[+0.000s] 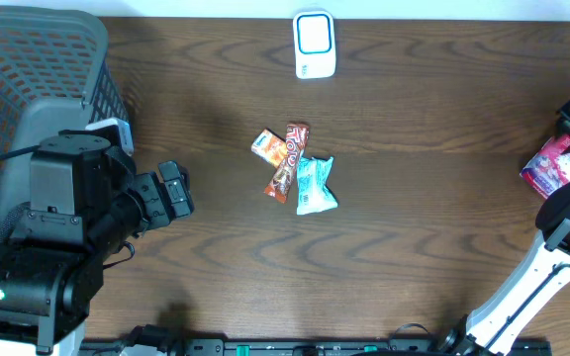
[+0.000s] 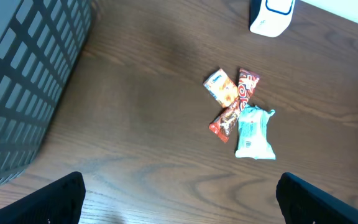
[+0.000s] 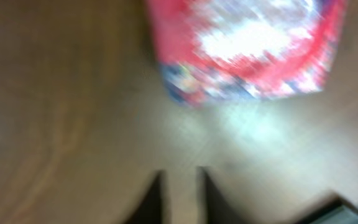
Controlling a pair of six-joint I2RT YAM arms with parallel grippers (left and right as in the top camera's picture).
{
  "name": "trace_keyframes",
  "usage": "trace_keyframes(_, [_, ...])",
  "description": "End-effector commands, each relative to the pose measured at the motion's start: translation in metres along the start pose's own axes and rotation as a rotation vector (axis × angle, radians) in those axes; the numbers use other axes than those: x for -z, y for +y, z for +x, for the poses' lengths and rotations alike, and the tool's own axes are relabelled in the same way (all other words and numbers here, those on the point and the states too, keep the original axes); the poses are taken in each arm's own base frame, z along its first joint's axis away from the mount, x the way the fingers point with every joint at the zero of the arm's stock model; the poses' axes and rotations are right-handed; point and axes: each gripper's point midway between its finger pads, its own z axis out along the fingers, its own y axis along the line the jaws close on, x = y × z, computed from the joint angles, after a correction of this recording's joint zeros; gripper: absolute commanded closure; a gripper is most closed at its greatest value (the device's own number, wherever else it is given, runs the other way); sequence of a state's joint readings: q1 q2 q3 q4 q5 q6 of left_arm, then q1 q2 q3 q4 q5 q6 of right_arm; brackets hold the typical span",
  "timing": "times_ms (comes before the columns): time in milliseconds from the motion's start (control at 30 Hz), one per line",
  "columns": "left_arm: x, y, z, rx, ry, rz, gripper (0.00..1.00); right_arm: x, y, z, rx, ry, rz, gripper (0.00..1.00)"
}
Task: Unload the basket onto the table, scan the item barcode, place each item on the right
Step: 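Carry the bag to the right side and drop it on the table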
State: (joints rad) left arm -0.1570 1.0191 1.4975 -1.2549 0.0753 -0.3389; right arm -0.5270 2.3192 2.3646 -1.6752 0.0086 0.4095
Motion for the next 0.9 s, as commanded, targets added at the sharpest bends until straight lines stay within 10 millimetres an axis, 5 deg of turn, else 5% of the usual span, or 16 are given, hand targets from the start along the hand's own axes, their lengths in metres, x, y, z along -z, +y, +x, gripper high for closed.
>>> trace_keyframes(0, [0.000,0.003,-0.001,-0.005,-0.004,-0.012,0.02,0.010,-0.022,0.001,0.014,-0.036,0.104,0.99])
trace_keyframes(200, [0.000,0.003,-0.001,-0.005,-0.005,-0.012,0.02,-0.036,-0.029,0.024,0.034,0.101,0.173,0.99])
trace_keyframes(400, [0.000,0.003,-0.001,-0.005,-0.004,-0.012,0.02,-0.086,-0.030,0.027,0.035,0.123,0.183,0.99])
trace_keyframes(867, [0.000,0.003,-0.001,-0.005,-0.005,-0.012,0.02,-0.094,-0.025,-0.062,0.063,-0.198,0.064,0.93])
